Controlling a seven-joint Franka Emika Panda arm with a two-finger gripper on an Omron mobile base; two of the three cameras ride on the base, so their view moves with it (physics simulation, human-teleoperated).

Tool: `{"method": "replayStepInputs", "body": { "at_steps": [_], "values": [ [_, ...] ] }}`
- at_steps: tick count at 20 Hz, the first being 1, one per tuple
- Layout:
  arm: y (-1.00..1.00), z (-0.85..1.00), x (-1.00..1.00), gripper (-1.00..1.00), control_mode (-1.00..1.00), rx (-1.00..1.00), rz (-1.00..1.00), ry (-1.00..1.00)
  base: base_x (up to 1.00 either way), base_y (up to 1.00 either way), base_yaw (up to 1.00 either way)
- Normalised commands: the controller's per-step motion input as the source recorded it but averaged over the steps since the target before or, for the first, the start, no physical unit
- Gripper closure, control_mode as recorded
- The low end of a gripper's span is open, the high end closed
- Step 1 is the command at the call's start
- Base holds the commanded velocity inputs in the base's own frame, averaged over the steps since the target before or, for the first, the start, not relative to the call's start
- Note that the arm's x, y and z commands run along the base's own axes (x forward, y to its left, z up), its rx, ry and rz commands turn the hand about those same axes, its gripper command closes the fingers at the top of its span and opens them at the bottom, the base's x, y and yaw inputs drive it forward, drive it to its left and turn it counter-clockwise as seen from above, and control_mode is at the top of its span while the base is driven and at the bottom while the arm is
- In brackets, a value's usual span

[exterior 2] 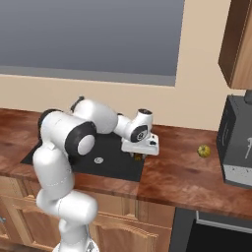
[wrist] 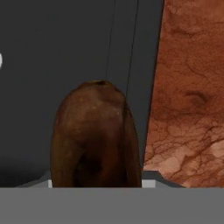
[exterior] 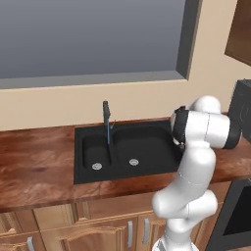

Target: Turn on the sink faucet. Then move the sweet potato from the counter to the sink. Turn off the sink. Move the vegetable from the sink to the pot next to the stove. Finally move the pot to the rear left burner.

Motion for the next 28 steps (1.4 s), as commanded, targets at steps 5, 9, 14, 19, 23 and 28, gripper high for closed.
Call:
{"method": "replayStepInputs", "body": {
  "at_steps": [5, 9, 14, 19, 23, 28],
  "values": [
    [1.00, 0.32, 0.00, 1.00, -1.00, -0.10, 0.01, 0.00, 0.00, 0.00, 0.00],
    [1.00, 0.16, -0.12, 1.00, -1.00, -0.09, 0.06, 0.00, 0.00, 0.00, 0.00],
    [1.00, 0.09, -0.23, 1.00, -1.00, -0.09, 0.12, 0.00, 0.00, 0.00, 0.00],
    [1.00, 0.16, -0.14, 1.00, -1.00, -0.08, 0.14, 0.00, 0.00, 0.00, 0.00],
    [1.00, 0.19, -0.04, 1.00, -1.00, -0.08, 0.16, 0.00, 0.00, 0.00, 0.00],
    [1.00, 0.15, 0.00, 1.00, -1.00, -0.08, 0.16, 0.00, 0.00, 0.00, 0.00]
  ]
}}
